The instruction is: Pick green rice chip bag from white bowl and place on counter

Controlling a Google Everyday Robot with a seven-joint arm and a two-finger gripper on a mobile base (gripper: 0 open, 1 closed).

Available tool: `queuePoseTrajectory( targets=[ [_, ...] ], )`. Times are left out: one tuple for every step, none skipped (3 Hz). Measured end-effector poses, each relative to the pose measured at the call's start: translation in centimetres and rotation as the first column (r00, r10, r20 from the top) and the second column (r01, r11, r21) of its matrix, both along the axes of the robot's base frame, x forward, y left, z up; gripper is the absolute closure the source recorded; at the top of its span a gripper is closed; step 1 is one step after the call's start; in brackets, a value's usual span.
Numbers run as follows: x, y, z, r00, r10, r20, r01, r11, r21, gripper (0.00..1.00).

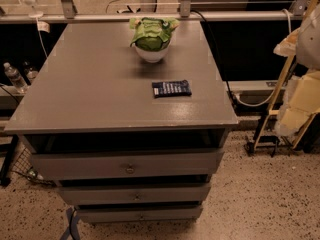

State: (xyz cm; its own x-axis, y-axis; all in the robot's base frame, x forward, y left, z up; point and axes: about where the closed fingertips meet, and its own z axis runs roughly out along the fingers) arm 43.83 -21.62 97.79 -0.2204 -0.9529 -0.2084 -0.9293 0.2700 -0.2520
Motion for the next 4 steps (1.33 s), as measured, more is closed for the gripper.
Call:
queuePoseTrajectory(
  targets=[
    [0.1,0.1,0.1,1.0,0.001,0.006,-0.001,1.0,0.002,0.0],
    [4.2,2.1,0.2,0.9986,0.034,0.04,-0.036,0.998,0.06,0.0],
    [11.3,7.0,1.0,0.9913,0.072,0.11,-0.086,0.988,0.131,0.0],
    [16.2,10.8,2.0,0.99,0.01,0.141,-0.04,0.977,0.21,0.0]
  ],
)
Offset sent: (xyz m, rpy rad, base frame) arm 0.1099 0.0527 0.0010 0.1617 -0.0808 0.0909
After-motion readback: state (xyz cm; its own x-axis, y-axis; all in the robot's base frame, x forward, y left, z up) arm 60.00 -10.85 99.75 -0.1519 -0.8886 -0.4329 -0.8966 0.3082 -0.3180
